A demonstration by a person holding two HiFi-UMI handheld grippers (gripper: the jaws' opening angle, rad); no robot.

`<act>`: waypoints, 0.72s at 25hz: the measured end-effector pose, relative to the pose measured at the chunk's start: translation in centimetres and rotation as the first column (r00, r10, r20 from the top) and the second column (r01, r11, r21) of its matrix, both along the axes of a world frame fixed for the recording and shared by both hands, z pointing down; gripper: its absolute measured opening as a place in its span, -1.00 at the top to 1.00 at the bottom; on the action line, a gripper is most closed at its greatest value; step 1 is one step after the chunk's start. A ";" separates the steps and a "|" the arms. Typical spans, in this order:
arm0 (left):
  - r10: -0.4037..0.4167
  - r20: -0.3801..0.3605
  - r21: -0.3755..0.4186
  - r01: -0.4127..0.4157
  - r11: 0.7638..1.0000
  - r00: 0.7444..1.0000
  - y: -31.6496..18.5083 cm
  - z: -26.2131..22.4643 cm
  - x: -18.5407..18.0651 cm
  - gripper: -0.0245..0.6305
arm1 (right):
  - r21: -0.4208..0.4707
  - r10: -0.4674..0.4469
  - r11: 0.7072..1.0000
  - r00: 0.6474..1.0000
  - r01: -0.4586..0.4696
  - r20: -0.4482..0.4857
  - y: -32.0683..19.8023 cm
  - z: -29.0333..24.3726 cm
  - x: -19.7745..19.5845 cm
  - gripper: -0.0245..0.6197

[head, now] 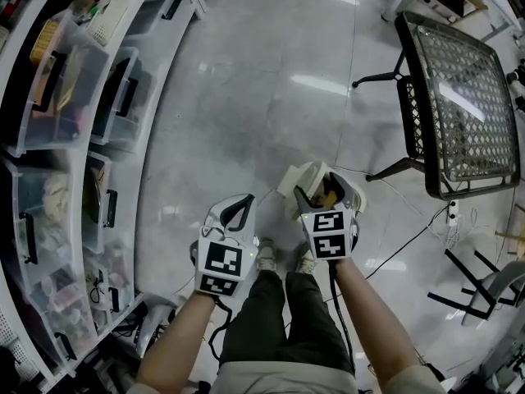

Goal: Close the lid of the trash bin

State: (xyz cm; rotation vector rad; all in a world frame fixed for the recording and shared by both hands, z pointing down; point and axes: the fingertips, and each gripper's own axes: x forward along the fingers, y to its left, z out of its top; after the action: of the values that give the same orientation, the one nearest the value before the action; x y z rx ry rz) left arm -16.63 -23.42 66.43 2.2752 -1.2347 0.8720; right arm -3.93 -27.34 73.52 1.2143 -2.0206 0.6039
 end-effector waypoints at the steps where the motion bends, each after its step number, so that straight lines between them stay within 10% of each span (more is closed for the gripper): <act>1: 0.000 0.001 -0.013 0.000 1.000 1.000 0.1 0.8 -0.1 0.92 | -0.006 0.004 1.000 1.000 -0.004 0.000 0.1 0.7 0.1 -0.16; 18: 0.139 -0.035 -0.081 -0.141 0.987 0.990 1.2 5.1 6.9 0.92 | -0.008 0.191 0.981 0.976 -0.193 -0.109 4.5 5.1 10.6 -0.20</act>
State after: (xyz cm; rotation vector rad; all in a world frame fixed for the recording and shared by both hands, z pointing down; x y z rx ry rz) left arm -9.76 -22.20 71.55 2.3215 -1.0166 0.9181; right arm 6.69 -22.84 78.60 1.4120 -1.8181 0.6336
